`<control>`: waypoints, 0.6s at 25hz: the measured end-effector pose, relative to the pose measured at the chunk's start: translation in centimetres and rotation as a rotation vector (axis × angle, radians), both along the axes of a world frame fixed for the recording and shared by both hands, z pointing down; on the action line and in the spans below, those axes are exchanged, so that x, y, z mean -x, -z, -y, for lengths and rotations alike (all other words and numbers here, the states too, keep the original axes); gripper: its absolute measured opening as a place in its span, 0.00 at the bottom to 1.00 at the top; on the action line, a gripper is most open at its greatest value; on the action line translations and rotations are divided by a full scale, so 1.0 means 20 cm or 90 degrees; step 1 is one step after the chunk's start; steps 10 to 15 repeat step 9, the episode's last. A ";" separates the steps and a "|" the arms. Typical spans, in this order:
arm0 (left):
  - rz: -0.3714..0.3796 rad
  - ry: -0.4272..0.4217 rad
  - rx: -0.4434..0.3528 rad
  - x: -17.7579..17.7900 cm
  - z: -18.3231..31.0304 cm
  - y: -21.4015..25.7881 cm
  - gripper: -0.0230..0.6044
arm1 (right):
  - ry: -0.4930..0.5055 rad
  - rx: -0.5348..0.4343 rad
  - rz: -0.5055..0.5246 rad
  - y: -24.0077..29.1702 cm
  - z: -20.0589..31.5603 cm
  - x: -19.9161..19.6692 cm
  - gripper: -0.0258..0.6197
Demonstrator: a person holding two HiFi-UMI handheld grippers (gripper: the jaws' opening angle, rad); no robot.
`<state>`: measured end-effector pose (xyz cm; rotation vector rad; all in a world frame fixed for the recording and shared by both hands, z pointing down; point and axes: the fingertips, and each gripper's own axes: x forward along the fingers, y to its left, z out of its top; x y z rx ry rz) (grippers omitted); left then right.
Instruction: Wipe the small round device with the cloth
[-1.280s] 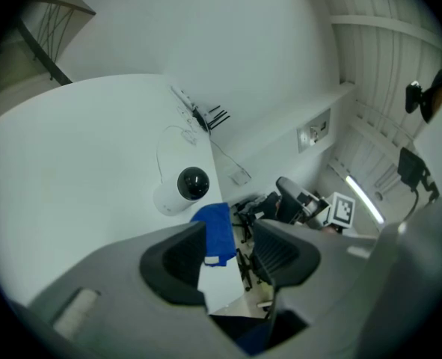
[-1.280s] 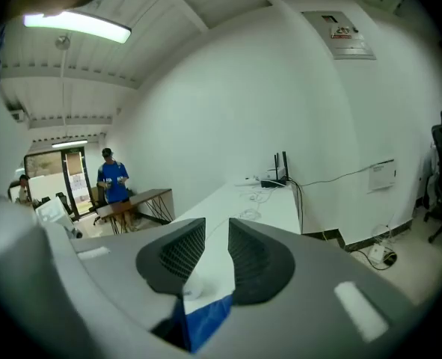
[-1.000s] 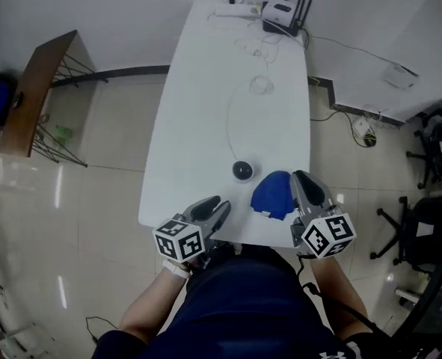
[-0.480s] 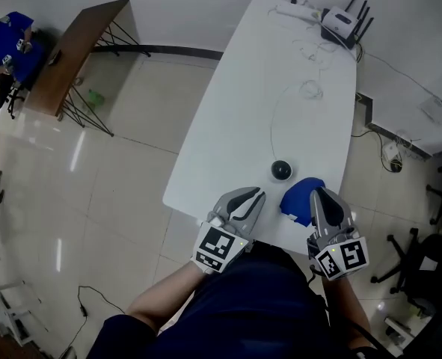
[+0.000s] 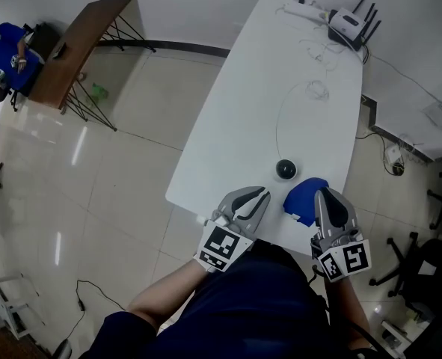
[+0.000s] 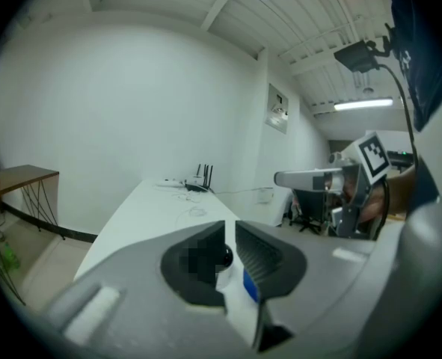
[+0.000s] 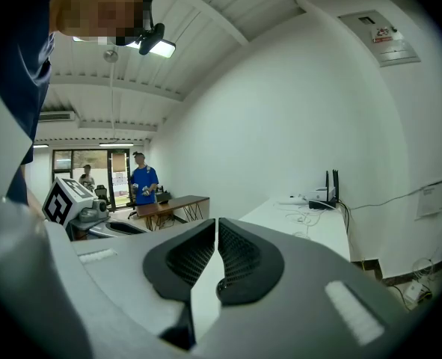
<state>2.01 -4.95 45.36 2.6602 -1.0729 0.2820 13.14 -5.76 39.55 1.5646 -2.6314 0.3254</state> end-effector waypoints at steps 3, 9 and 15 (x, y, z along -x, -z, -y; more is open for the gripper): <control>0.002 0.000 0.000 0.00 -0.01 0.00 0.11 | 0.000 0.002 0.000 0.00 -0.01 0.00 0.08; 0.005 0.000 0.006 0.01 -0.03 -0.01 0.10 | -0.003 0.006 0.000 -0.01 -0.02 0.00 0.07; 0.005 0.000 0.006 0.01 -0.03 -0.01 0.10 | -0.003 0.006 0.000 -0.01 -0.02 0.00 0.07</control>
